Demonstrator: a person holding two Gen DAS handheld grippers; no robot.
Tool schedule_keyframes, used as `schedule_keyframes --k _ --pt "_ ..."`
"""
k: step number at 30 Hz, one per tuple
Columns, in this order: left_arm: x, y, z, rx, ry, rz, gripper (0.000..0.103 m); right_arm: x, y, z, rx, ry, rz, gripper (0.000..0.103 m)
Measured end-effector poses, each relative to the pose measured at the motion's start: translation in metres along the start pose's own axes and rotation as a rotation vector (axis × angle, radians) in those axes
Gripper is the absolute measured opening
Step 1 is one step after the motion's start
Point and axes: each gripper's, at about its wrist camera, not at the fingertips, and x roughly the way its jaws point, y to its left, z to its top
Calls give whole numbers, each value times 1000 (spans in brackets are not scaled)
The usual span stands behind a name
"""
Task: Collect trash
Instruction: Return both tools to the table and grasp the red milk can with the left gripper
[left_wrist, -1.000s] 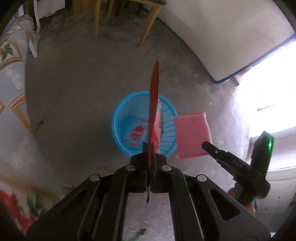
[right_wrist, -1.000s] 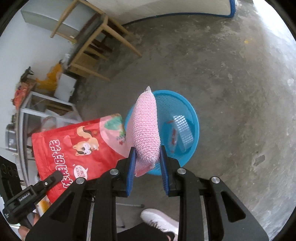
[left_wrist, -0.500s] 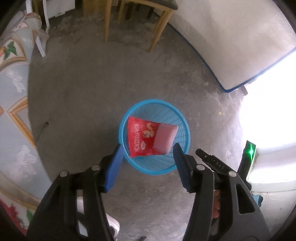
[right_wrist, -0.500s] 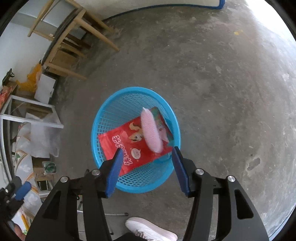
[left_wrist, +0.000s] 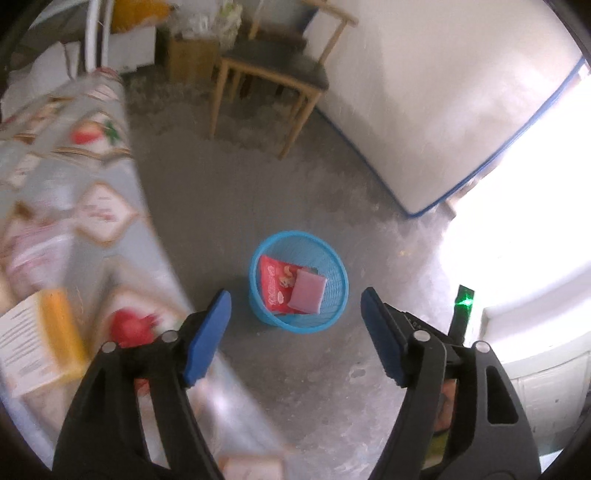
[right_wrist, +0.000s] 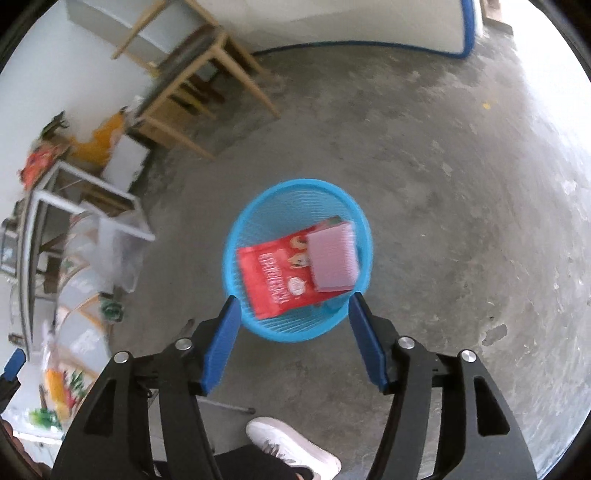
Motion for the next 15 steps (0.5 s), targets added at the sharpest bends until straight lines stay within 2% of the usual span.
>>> schedule_keyframes --k 3,6,8,12,15 --pt "-64 25 -27 1 -95 4 77 -20 22 -10 -40 -5 63 67" --pt "-131 59 -64 -6 -201 57 82 -45 62 -23 -135 -12 131 73" --pt "-167 83 -89 -36 -248 112 83 -57 87 -29 -199 -9 168 76" --pt "-230 132 -144 -157 -323 278 83 -79 150 -48 -364 14 246 80" --pt "-265 159 -182 -255 -371 339 86 -88 191 -66 -466 42 295 81"
